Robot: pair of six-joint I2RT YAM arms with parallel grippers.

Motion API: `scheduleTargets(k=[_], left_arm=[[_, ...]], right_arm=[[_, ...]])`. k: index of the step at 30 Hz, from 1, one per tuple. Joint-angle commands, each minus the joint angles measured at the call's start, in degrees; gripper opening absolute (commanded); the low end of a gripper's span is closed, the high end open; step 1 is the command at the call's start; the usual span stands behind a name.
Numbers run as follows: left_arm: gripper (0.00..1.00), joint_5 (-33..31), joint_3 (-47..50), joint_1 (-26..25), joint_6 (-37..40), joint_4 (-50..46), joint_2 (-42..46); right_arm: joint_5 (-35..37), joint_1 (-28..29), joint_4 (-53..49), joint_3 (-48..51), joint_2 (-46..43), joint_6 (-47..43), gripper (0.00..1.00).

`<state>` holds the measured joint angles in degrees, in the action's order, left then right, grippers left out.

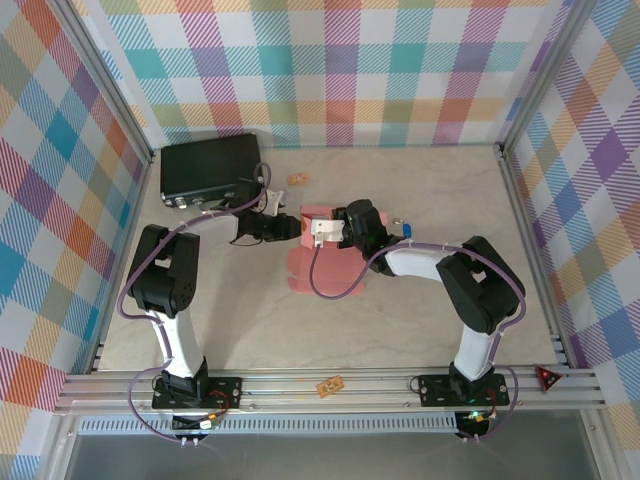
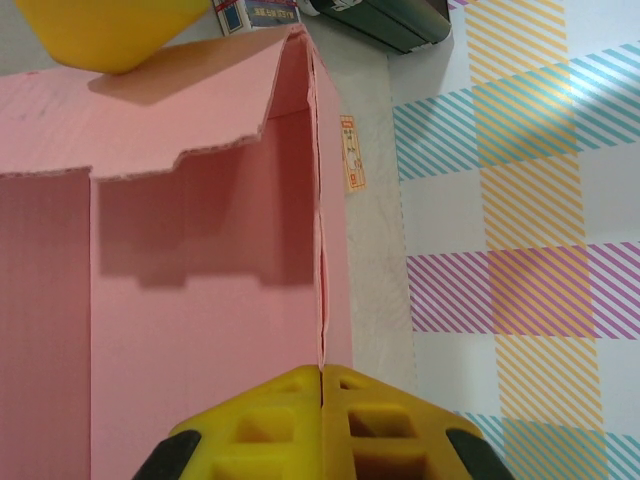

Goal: Fold the paper box

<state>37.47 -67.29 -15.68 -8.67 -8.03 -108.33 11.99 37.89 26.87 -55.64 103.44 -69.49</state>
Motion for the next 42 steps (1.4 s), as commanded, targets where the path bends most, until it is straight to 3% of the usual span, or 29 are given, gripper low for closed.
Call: scheduleTargets(k=[1,14,27,36,42], left_arm=[[0.33,2.0,1.3,-0.5,2.1,0.8,2.4],[0.43,-2.7,-0.8,-1.5,2.0,4.2,-0.5],[0.43,-12.2,2.6,-4.9,0.9,10.7,0.5],[0.37,-19.7,5.4,-6.9,-0.1,14.6,1.2],[0.27,-24.2,7.3,-8.0,-0.1,16.6,2.2]], right_arm=[[-0.4,0.1,-1.7,-1.5,1.2,0.7,0.00],[-0.5,0.2,-2.2,-1.6,0.9,1.4,0.00],[-0.5,0.5,-2.8,-1.6,0.6,1.8,0.00],[-0.2,0.8,-2.9,-1.8,0.9,2.0,0.00],[-0.2,0.9,-2.9,-1.8,0.6,2.1,0.00]])
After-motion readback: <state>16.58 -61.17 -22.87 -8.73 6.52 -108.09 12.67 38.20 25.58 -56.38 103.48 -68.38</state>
